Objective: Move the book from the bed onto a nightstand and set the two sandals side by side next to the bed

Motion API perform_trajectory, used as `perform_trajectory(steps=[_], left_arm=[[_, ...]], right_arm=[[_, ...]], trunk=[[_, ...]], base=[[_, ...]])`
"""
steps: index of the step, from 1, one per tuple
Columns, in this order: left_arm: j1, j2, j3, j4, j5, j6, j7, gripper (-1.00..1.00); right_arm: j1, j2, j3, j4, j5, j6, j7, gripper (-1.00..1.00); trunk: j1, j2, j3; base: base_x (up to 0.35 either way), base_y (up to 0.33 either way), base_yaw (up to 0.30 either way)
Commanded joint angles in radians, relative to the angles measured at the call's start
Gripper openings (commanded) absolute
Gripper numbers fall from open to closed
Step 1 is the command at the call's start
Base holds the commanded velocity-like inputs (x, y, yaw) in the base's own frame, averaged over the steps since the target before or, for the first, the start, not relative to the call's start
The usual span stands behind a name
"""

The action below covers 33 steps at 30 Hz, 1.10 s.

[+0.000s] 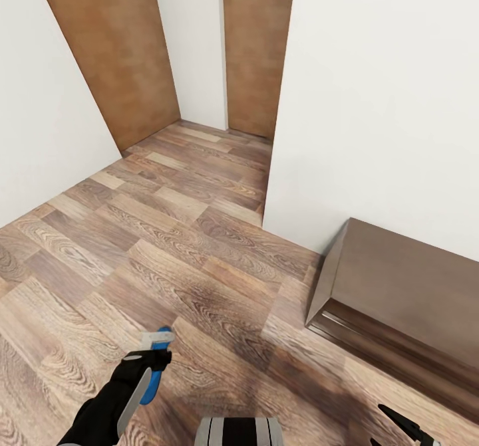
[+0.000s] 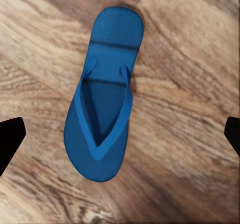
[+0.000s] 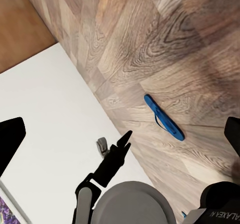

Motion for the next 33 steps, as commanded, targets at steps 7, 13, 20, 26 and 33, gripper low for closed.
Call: perform_trajectory(steps=[7,13,20,26,33], left_arm=[[0.000,0.001,-0.005,0.001,0.009,-0.014,0.005,1.00],[0.000,0.001,-0.005,0.001,0.009,-0.018,0.006,1.00],[0.000,0.001,-0.003,0.001,0.009,-0.018,0.007,1.00],[0.000,0.001,-0.003,0.001,0.009,-0.018,0.008,1.00],[0.000,0.001,-0.001,0.001,0.009,-0.020,0.010,1.00]], right_arm=[[0.000,0.000,-0.001,0.000,0.000,0.004,0.002,1.00],[0.000,0.000,-0.001,0.000,0.000,0.003,0.002,1.00],[0.000,0.000,-0.001,0.000,0.000,0.002,0.002,1.00],[0.000,0.000,-0.001,0.000,0.001,0.002,0.002,1.00],[0.000,0.000,-0.001,0.001,0.001,0.002,0.002,1.00]], trunk=[[0.001,-0.001,-0.008],[0.003,-0.002,-0.032],[0.007,-0.004,-0.059],[0.009,-0.005,-0.082],[0.012,-0.007,-0.109]], base=[[0.000,0.000,0.000],[0.000,0.000,0.000],[0.000,0.000,0.000],[0.000,0.000,0.000],[0.000,0.000,0.000]])
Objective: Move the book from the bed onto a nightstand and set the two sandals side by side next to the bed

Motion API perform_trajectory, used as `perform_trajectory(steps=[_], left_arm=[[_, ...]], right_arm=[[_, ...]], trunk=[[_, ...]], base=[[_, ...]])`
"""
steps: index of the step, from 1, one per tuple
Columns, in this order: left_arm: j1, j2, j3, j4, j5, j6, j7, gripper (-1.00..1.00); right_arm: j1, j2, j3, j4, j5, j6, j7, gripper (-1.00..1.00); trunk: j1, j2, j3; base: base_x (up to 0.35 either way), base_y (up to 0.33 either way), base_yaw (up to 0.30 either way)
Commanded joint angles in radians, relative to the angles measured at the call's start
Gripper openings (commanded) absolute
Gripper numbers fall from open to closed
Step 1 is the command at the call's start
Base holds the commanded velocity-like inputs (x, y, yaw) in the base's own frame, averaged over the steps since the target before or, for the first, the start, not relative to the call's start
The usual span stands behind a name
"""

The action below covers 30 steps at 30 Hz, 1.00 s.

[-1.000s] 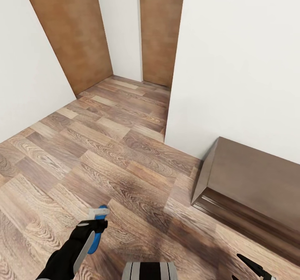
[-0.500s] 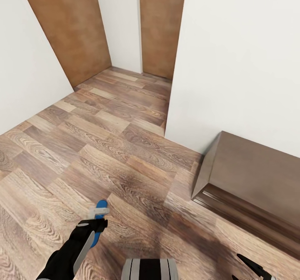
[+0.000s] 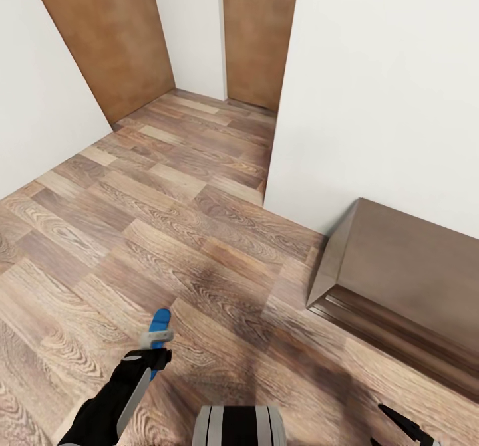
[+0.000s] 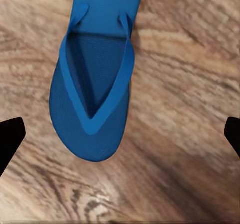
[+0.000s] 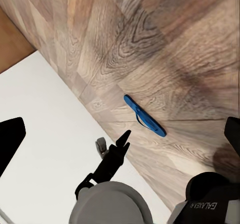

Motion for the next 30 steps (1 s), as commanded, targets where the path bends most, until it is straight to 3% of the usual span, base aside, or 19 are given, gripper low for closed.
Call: perform_trajectory(steps=[1,24,30], left_arm=[[0.000,0.001,-0.005,-0.001,0.010,0.003,0.009,1.00],[0.000,0.003,-0.002,-0.002,0.010,0.003,0.014,1.00],[0.000,0.003,-0.003,-0.003,0.010,0.003,0.016,1.00]], right_arm=[[0.000,0.000,-0.001,0.000,0.000,0.004,0.002,1.00],[0.000,0.000,-0.001,0.001,0.001,0.004,0.002,1.00],[0.000,0.000,-0.001,0.000,0.001,0.003,0.002,1.00]], trunk=[[0.000,-0.001,-0.005],[0.011,-0.006,-0.094],[0.011,-0.006,-0.094]], base=[[0.000,0.000,0.000],[0.000,0.000,0.000],[0.000,0.000,0.000]])
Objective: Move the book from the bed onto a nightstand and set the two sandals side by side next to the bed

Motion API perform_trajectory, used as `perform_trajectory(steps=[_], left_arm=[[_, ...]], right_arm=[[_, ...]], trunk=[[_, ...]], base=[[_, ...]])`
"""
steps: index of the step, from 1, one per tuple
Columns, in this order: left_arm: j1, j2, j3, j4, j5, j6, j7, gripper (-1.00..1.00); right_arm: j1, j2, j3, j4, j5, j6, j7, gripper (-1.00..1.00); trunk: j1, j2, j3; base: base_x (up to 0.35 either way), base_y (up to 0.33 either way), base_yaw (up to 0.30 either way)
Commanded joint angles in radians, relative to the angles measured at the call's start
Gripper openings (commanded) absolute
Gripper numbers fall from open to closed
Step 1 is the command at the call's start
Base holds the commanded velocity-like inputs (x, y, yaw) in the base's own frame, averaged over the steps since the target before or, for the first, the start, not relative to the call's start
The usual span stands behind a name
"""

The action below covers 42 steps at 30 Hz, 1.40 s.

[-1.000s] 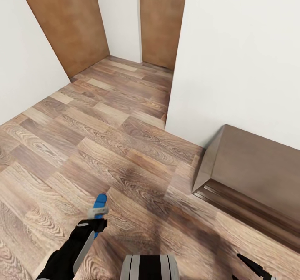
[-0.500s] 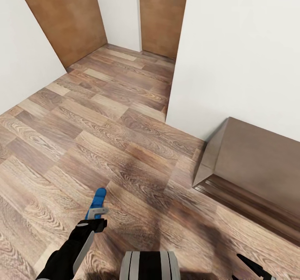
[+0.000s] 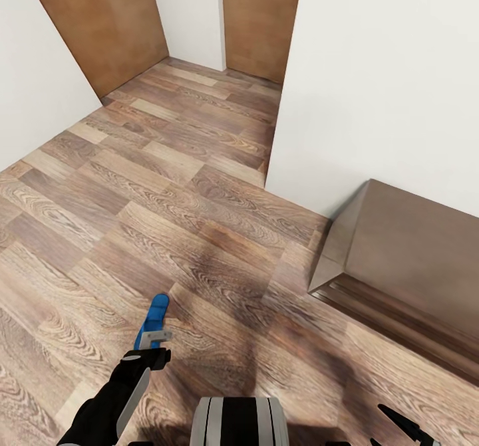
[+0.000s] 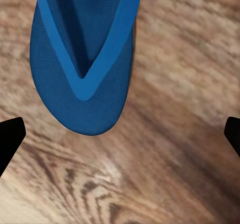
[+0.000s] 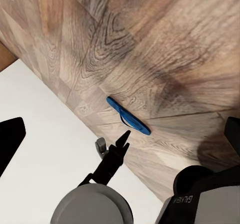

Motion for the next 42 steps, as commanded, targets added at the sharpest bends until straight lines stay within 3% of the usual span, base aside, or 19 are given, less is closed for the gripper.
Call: perform_trajectory(steps=[1,13,42], left_arm=[[0.000,0.002,-0.005,-0.001,0.011,0.004,0.009,1.00],[0.000,0.026,-0.006,-0.001,0.011,0.006,0.003,1.00],[0.000,0.026,-0.005,-0.001,0.011,0.003,0.008,1.00]], right_arm=[[0.000,0.000,-0.001,0.000,0.001,0.004,0.002,1.00],[0.000,0.000,-0.001,0.000,0.001,0.004,0.002,1.00],[0.000,0.000,-0.001,0.000,0.001,0.004,0.003,1.00]], trunk=[[0.000,0.000,-0.001],[0.000,0.000,-0.001],[0.000,0.000,-0.001]], base=[[0.000,0.000,0.000],[0.000,0.000,0.000],[0.102,0.000,0.000]])
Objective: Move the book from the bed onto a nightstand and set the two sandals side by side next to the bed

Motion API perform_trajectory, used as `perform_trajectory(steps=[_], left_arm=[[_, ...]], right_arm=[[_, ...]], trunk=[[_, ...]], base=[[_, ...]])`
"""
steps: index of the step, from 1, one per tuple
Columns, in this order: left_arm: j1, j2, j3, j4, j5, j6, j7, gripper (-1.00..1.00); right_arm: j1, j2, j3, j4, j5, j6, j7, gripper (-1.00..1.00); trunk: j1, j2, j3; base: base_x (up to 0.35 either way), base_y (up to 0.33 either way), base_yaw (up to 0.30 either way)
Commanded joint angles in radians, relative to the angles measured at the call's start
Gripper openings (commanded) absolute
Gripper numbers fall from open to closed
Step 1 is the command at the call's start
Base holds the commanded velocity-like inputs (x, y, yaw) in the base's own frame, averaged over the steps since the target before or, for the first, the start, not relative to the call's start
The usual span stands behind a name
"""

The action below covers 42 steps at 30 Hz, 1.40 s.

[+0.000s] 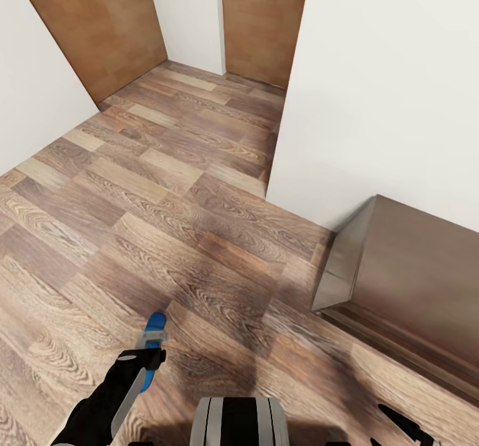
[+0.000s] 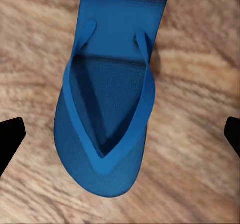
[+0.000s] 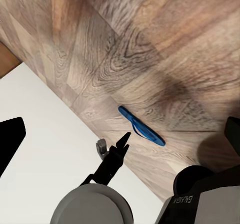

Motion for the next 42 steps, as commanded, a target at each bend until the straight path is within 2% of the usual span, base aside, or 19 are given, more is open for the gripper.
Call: perform_trajectory(steps=[1,9,20,27,31,33,42], left_arm=[[0.000,0.001,-0.005,-0.001,0.011,0.003,0.009,1.00],[0.000,0.000,-0.006,-0.001,0.011,0.003,0.009,1.00],[0.000,0.000,-0.006,-0.001,0.011,0.003,0.009,1.00],[0.000,0.000,-0.007,0.000,0.011,0.003,0.009,1.00],[0.000,0.000,-0.008,0.000,0.011,0.003,0.009,1.00],[0.000,0.000,-0.008,0.000,0.011,0.003,0.009,1.00],[0.000,-0.001,-0.008,0.000,0.011,0.003,0.009,1.00]], right_arm=[[0.000,0.000,-0.001,0.000,0.001,0.004,0.002,1.00],[0.000,0.000,-0.001,0.000,0.000,0.004,0.003,1.00],[0.000,0.000,-0.001,-0.005,0.000,0.005,0.009,1.00],[0.000,-0.004,-0.003,-0.156,-0.003,0.009,0.014,1.00],[0.000,-0.005,-0.004,-0.181,-0.003,0.010,0.055,1.00],[0.000,-0.005,-0.004,-0.187,-0.003,0.010,0.100,1.00],[0.000,-0.006,-0.004,-0.189,-0.002,0.009,0.125,1.00]], trunk=[[0.000,0.000,-0.001],[0.000,0.000,-0.001],[0.000,0.000,-0.001],[0.000,0.000,-0.001],[0.000,0.000,-0.001],[0.000,0.000,-0.001],[0.000,0.000,-0.001]], base=[[0.036,0.000,0.000],[0.184,0.000,0.000],[0.015,0.000,0.000],[0.000,0.000,0.000],[0.000,0.000,0.000],[0.000,0.000,0.000],[0.000,0.000,0.000]])
